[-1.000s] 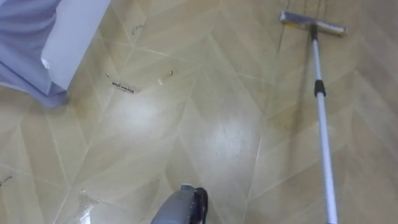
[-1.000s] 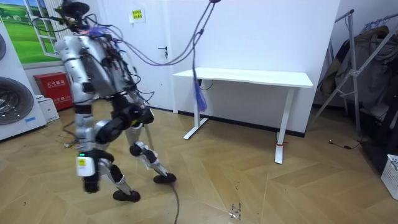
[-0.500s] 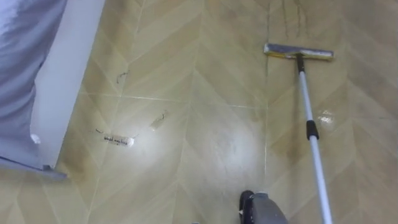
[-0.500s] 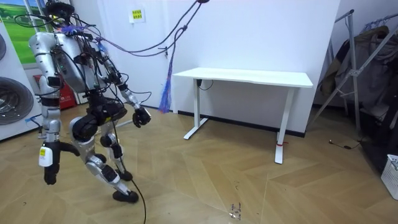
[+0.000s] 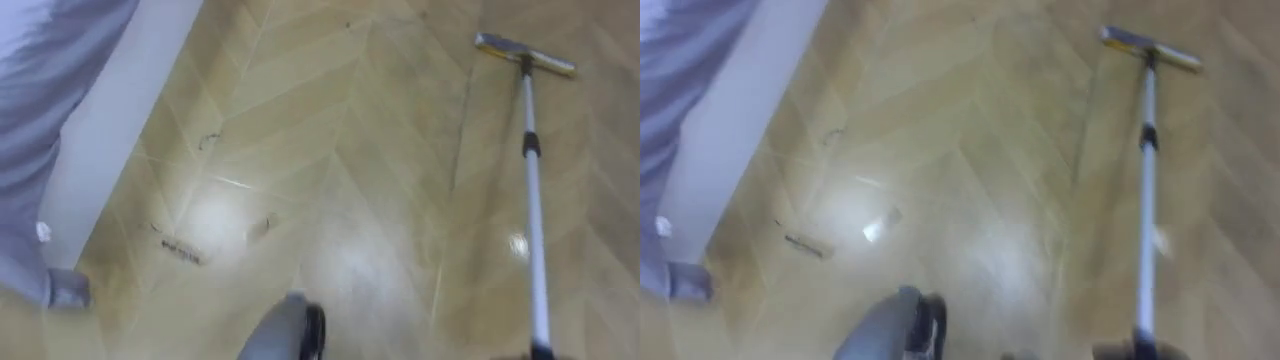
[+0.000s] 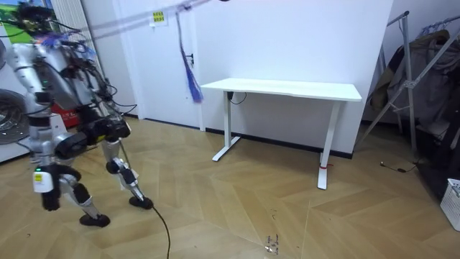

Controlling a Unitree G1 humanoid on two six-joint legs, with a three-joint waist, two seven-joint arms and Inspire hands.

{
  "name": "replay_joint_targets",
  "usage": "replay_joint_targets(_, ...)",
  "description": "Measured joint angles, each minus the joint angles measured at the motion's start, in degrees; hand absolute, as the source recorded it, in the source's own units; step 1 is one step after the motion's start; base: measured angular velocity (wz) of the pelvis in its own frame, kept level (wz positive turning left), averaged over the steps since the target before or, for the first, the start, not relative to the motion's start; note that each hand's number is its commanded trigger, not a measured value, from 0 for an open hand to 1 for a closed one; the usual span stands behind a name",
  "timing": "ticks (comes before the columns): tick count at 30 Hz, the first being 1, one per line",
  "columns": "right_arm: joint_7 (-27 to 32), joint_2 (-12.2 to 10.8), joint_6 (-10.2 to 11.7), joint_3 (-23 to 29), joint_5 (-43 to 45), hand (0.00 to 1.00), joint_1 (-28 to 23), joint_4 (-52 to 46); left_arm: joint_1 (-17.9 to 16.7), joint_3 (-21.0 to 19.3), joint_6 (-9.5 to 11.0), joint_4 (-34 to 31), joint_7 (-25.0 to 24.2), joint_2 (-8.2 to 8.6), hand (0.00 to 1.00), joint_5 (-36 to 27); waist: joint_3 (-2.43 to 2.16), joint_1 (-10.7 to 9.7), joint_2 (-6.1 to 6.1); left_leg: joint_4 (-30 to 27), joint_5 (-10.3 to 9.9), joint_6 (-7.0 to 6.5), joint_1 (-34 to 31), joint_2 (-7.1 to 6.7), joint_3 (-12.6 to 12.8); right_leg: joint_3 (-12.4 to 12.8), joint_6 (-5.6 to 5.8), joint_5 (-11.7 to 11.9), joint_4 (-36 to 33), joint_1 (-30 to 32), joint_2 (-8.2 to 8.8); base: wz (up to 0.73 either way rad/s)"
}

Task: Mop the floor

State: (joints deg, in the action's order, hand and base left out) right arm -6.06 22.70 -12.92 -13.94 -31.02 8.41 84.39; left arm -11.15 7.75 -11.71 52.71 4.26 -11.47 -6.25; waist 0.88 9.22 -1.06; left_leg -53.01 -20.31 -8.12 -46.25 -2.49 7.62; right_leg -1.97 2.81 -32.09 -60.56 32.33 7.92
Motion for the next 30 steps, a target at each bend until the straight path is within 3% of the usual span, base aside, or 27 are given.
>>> replay_joint_targets(2, 0.63, 0.1, 0.54, -0.59, 0.07, 1.0, -6.14, 0.32, 0.63, -0.71, 1.58, 0.09, 0.05, 0.93, 0.0, 0.52, -0.8, -1.22, 2.39, 0.39, -2.45, -1.51, 2.33, -1.8, -0.66, 2.05, 0.16, 5.77, -5.48, 1.34, -0.07, 0.18)
replay_joint_targets(5, 2.21, -1.96, 1.09, -0.4, 0.09, 1.0, -9.33, 0.31, 1.69, -0.88, 2.73, 0.08, 0.93, 1.18, 0.0, 1.65, -0.63, -3.57, 3.95, 2.84, -3.05, -2.17, 3.65, -3.43, -1.86, 2.79, 0.15, 6.42, -9.31, 9.21, -1.52, 0.09)
replay_joint_targets(7, 2.8, -2.97, 1.09, -0.3, 0.08, 1.0, -10.26, 0.3, 1.57, -0.78, 2.85, 0.13, 1.2, 1.53, 0.0, 1.86, -0.31, -4.3, 4.71, 4.28, -3.33, -2.31, 4.92, -3.4, -1.92, 2.81, 0.02, 6.53, -5.76, 13.84, -3.42, -0.13)
replay_joint_targets(9, 3.6, -3.91, 0.98, -0.29, 0.21, 1.0, -11.0, 0.15, 1.23, -0.61, 2.58, 0.19, 1.28, 1.76, 0.0, 1.61, -0.15, -4.59, 4.95, 5.56, -4.09, -2.14, 6.41, -3.28, -1.98, 2.14, -1.21, 7.84, 2.46, 16.65, -4.72, -0.12)
replay_joint_targets(10, 4.02, -4.58, 0.81, 0.27, 1.21, 1.0, -11.13, 0.11, 0.93, -0.61, 2.04, 0.14, 1.35, 1.76, 0.0, 1.91, -0.13, -4.67, 4.93, 5.6, -4.94, -1.92, 7.28, -3.29, -2.17, 1.12, -1.77, 9.6, 7.88, 17.95, -5.18, 0.0)
replay_joint_targets(11, 4.23, -4.84, 0.39, 1.18, 2.11, 1.0, -11.09, 0.09, 0.69, -0.54, 1.19, 0.22, 1.39, 1.85, 0.0, 1.86, -0.12, -4.79, 4.99, 5.25, -6.08, -1.61, 8.28, -3.29, -2.33, -0.27, -3.1, 12.47, 12.15, 18.53, -5.17, 0.0)
replay_joint_targets(13, 4.63, -4.83, -0.62, 2.02, 3.19, 1.0, -10.74, 0.09, -0.3, -0.55, 0.09, 0.23, 1.4, 1.93, 0.0, 1.86, -0.01, -4.59, 4.58, 4.84, -7.74, -0.89, 10.42, -3.25, -2.81, -1.43, -4.41, 14.73, 12.89, 17.13, -5.22, -0.03)
replay_joint_targets(15, 4.88, -4.41, -1.9, 3.1, 4.8, 1.0, -8.42, 0.03, -0.58, -0.78, -1.04, 0.29, 1.43, 1.77, 0.0, 1.84, -0.01, -4.23, 4.7, 3.5, -9.35, 0.24, 11.77, -2.84, -3.55, -2.93, -5.09, 14.74, 11.97, 15.44, -4.95, -0.06)
replay_joint_targets(16, 5.14, -4.04, -2.19, 3.68, 6.0, 1.0, -6.16, 0.28, -0.46, -0.88, -1.46, 0.24, 1.54, 1.48, 0.0, 1.67, 0.16, -4.19, 4.2, 0.94, -9.81, 1.08, 11.64, -2.8, -3.61, -3.23, -5.41, 14.45, 10.11, 15.21, -4.48, 0.0)
replay_joint_targets(18, 5.41, -2.78, -3.4, 3.77, 6.68, 1.0, -1.12, 1.02, -0.05, -0.78, -1.68, 0.55, 1.84, 1.37, 0.0, 1.0, 0.7, -4.04, 3.31, -6.7, -8.75, 3.18, 9.43, -1.96, -2.69, -3.4, -6.17, 11.49, 6.39, 15.2, -4.11, 0.0)
replay_joint_targets(20, 5.42, -1.17, -3.21, 2.65, 6.63, 1.0, 5.87, 0.7, 0.0, -0.75, -1.64, 0.05, 2.3, 1.27, 0.0, -0.63, 0.75, -2.92, 2.42, -17.0, -4.92, 7.89, 5.64, -0.33, -1.93, -3.0, -7.14, 8.4, 2.63, 15.16, -4.59, -0.05)
replay_joint_targets(21, 5.28, -0.76, -3.17, 2.45, 6.52, 1.0, 7.83, 0.46, 0.05, -0.68, -1.6, -0.16, 2.39, 1.27, 0.0, -0.78, 0.79, -2.31, 2.21, -19.29, -3.5, 8.56, 4.26, 0.11, -1.93, -2.65, -7.34, 7.96, 2.21, 15.11, -5.0, -0.03)
replay_joint_targets(22, 5.1, -0.29, -2.96, 1.99, 5.48, 1.0, 11.23, 0.11, 0.14, -0.39, -1.54, -0.57, 2.4, 1.09, 0.0, -0.72, 0.74, -1.92, 1.62, -20.0, -3.57, 8.34, 1.59, 0.78, -2.17, -2.52, -7.29, 7.21, 1.77, 15.07, -5.17, 0.11)
replay_joint_targets(23, 4.94, -0.12, -2.37, 1.91, 3.24, 1.0, 13.42, -0.23, 0.69, -0.33, -1.5, -0.6, 2.39, 0.73, 0.0, -0.76, 1.17, -1.31, 0.49, -16.24, -4.11, 7.4, -1.73, 1.74, -2.54, -2.43, -7.15, 6.73, 1.99, 14.55, -5.21, 0.11)
replay_joint_targets(24, 4.63, -0.17, -1.96, 1.92, 2.43, 1.0, 14.32, -0.27, 0.6, -0.26, -1.42, -1.1, 2.36, 0.52, 0.0, -0.65, 1.28, -0.69, -0.12, -13.51, -4.06, 7.47, -2.97, 2.09, -2.95, -2.29, -7.13, 6.54, 2.22, 14.26, -5.2, 0.03)
replay_joint_targets(25, 3.95, -0.27, -1.67, 2.01, 1.54, 1.0, 15.62, -0.4, 0.04, -0.2, -1.6, -1.68, 2.2, 0.43, 0.0, -0.33, 0.94, 0.34, -0.46, -5.53, -3.27, 8.02, -4.86, 2.76, -3.66, -2.35, -6.81, 6.12, 3.3, 12.93, -5.23, 0.0)
replay_joint_targets(26, 3.36, -0.34, -1.5, 2.26, 1.11, 1.0, 15.26, -0.55, -0.92, -0.15, -1.58, -2.49, 1.49, 0.36, 0.0, 0.55, 0.99, 0.56, -0.75, 0.59, 0.67, 7.74, -5.36, 2.76, -3.9, -2.8, -5.93, 5.17, 4.23, 10.6, -4.55, 0.16)
replay_joint_targets(27, 3.19, -0.35, -1.59, 2.28, 0.81, 1.0, 14.35, -0.57, -1.24, -0.15, -1.58, -2.49, 1.25, 0.33, 0.0, 0.81, 0.8, 0.47, -1.09, 2.37, 2.53, 7.32, -5.15, 2.42, -4.05, -2.82, -5.2, 4.58, 4.59, 9.43, -3.9, 0.41)
replay_joint_targets(28, 2.56, -0.21, -1.6, 2.12, 0.41, 1.0, 11.76, -0.59, -1.67, 0.1, -1.64, -2.5, 0.63, 0.35, 0.0, 0.9, 0.24, 0.41, -1.06, 3.86, 4.18, 5.99, -3.43, 1.82, -4.05, -3.25, -3.77, 3.75, 5.86, 7.08, -3.12, 0.41)
replay_joint_targets(30, 1.87, -0.09, -1.41, 1.95, 0.41, 1.0, 7.57, -0.55, -0.87, 0.25, -1.7, -2.49, -0.57, 0.43, 0.0, 1.63, 0.29, 0.4, -0.53, 4.0, 4.11, 3.59, -0.94, 1.69, -2.98, -3.43, -2.65, 3.13, 7.45, 3.58, -2.55, 0.3)
